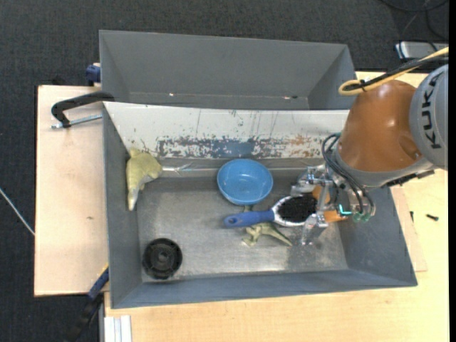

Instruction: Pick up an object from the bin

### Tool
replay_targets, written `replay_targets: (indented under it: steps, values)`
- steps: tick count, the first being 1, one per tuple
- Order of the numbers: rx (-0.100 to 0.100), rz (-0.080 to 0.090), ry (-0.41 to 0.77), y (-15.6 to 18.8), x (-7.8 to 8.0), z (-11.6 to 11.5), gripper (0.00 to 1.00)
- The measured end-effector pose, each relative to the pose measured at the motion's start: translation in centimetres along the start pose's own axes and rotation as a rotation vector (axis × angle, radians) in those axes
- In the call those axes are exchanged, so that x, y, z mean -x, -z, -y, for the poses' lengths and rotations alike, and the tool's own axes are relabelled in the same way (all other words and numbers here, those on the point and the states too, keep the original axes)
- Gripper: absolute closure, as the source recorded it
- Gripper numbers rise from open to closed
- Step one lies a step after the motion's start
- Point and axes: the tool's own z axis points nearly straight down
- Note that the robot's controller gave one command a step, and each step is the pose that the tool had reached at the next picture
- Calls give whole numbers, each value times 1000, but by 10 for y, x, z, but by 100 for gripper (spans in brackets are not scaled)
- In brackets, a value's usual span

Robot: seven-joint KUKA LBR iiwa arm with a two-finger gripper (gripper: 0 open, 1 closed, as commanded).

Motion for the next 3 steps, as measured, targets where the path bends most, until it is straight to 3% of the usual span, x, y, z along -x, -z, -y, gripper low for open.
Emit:
replay_targets:
  steps: [1,2,3]
  values:
    - [-2,11,379,-66,30,-21,0]
    - [-3,22,378,-63,33,-21,100]
    - [-4,19,344,110,20,-47,100]
